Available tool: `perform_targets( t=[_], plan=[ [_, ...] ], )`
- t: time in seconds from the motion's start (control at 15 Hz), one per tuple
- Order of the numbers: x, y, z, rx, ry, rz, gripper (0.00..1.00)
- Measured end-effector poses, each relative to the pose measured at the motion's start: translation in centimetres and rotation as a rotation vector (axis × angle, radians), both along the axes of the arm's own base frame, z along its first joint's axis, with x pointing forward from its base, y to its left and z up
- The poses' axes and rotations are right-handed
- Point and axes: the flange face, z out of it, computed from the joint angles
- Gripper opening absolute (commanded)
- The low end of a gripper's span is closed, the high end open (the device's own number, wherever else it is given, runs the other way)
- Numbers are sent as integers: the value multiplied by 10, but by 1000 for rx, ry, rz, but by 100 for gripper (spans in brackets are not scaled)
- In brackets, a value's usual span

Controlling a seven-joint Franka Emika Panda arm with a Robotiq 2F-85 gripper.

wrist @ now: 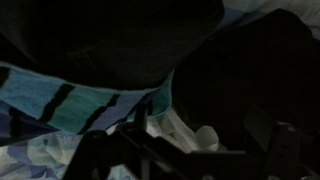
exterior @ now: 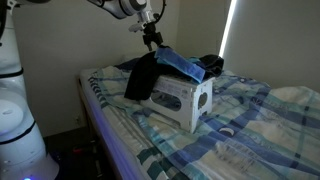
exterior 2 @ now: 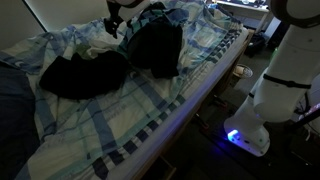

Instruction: Pick up the striped cloth from the left side of the bed and place it on the white stool

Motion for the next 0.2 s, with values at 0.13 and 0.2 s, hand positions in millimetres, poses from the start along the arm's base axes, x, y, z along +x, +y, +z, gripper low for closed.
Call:
perform_targets(
  t=[0.13, 0.2],
  plan=[
    [1, 0, -2, 0, 3, 0, 100],
    [1, 0, -2, 0, 4, 0, 100]
  ],
)
